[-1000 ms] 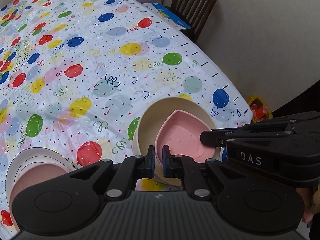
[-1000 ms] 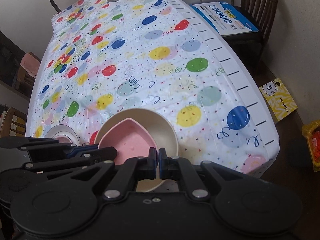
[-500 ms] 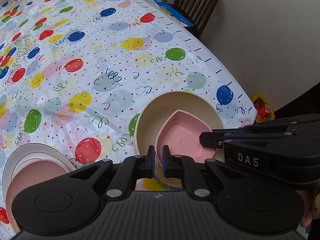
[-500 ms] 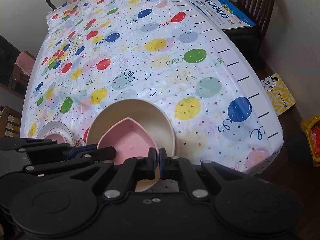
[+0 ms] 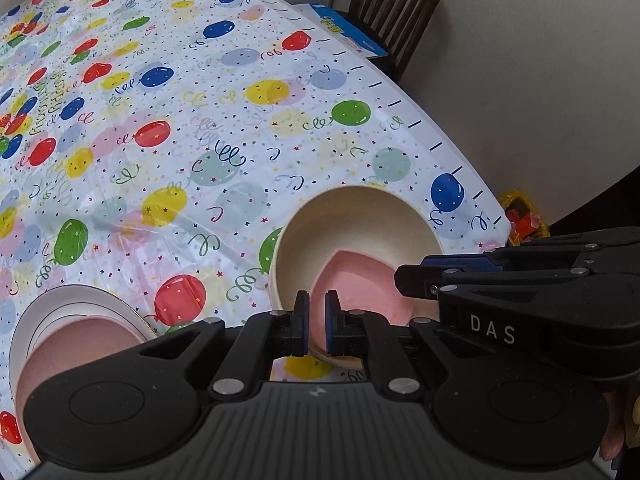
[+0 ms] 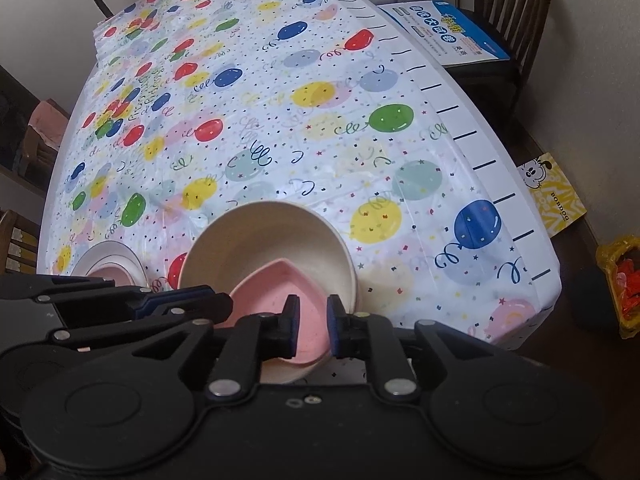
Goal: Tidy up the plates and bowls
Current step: 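Lower the heart-shaped dish into the cream bowl and open the left gripper, then move both grippers to the rim of the nested bowl stack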
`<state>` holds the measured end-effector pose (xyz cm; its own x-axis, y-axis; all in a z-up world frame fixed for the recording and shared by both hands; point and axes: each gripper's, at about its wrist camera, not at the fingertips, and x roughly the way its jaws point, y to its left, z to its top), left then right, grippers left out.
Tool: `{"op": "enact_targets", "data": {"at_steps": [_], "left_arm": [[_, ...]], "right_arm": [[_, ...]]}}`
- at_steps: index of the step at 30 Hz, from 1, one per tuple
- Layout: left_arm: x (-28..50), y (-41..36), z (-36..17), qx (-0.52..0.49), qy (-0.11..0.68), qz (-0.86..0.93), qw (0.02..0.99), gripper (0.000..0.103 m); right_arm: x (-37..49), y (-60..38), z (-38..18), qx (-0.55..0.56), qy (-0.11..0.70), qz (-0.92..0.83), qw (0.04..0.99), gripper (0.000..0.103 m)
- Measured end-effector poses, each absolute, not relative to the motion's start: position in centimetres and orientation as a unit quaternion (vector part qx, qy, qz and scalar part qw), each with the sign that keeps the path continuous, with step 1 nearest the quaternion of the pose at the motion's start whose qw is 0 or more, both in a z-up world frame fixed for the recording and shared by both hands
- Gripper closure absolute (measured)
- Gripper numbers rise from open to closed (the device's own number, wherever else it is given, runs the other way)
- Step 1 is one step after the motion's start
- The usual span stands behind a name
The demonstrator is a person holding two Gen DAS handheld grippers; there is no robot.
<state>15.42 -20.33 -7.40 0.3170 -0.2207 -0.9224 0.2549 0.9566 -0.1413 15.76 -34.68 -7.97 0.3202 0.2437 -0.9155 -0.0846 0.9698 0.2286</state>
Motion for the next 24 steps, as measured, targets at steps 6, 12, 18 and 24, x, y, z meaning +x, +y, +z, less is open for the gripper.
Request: {"op": "enact_targets", "data": {"at_steps": [6, 12, 18, 24], "left_arm": [[14.7, -20.0, -6.1, 0.008, 0.553, -0.154, 0.819, 0.095], [13.5, -19.6, -4.5, 0.006, 0.533, -0.158, 0.831, 0.083], [12.1, -18.8, -2.9, 0.004, 0.51, -0.154, 0.846, 0.056], [10.8, -17.8, -1.9, -0.007, 0.495, -0.153, 0.855, 0.046]], "right_arm": [[15.3, -34.9, -7.0, 0.068, 0.566, 0.103, 0.815, 0.085], [14.2, -35.2, -5.4, 0.069, 0.548, 0.104, 0.827, 0.073], [12.9, -35.8, -3.6, 0.071, 0.531, 0.102, 0.838, 0.068], [11.3, -36.4, -1.9, 0.072, 0.508, 0.095, 0.853, 0.042]]}}
